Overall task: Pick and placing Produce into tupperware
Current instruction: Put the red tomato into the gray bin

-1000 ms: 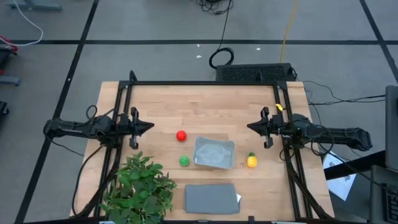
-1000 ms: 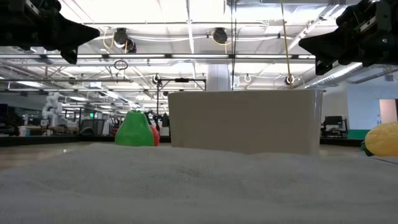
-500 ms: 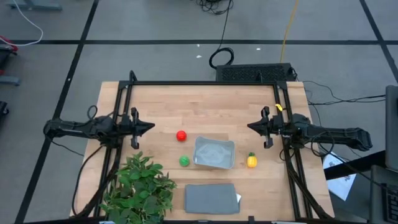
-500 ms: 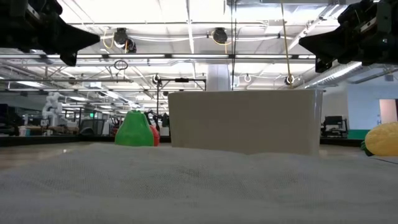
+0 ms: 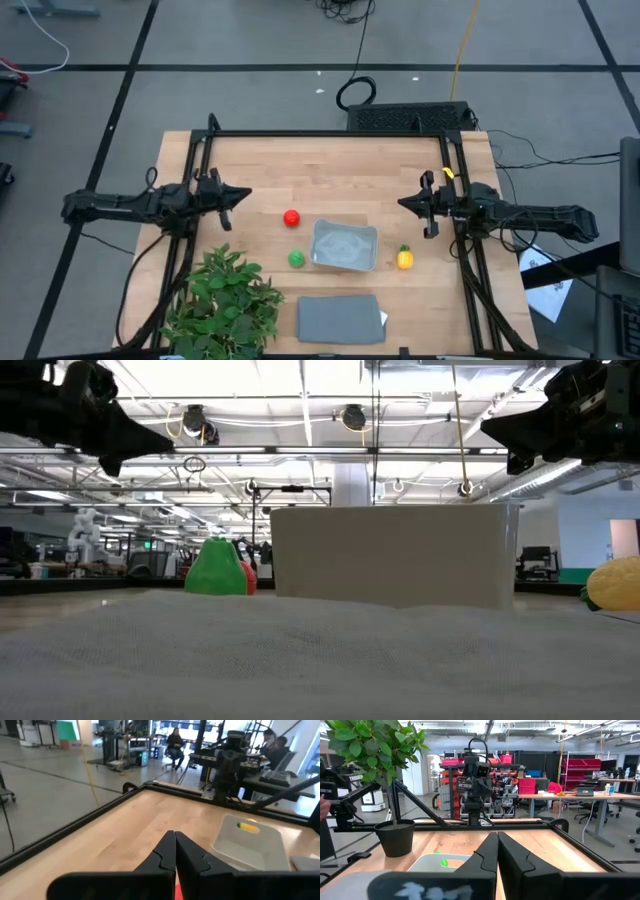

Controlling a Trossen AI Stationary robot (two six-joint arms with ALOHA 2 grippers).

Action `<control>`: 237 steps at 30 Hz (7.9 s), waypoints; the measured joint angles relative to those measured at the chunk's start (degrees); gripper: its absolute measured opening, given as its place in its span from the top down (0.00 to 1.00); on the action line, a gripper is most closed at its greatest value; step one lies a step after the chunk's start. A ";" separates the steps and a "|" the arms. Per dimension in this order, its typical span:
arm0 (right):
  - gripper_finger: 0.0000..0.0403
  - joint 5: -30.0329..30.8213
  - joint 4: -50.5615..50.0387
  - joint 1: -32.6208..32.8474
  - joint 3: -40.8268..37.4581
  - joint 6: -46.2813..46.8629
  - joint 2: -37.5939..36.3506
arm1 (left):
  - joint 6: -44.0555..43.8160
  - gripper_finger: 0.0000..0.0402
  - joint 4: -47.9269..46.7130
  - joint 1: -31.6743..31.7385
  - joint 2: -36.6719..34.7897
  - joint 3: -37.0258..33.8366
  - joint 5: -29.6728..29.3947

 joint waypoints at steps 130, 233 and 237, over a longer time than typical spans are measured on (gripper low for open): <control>1.00 0.03 -3.91 0.00 -0.02 -3.76 1.16 | 19.68 0.13 -40.53 8.98 86.81 54.75 23.82; 1.00 0.02 -2.75 0.00 -0.01 -3.78 1.11 | 29.09 0.39 -39.38 7.28 87.47 80.39 23.69; 1.00 0.02 -2.75 0.00 0.01 -3.78 1.11 | 29.40 0.39 -36.56 6.29 88.41 80.33 26.57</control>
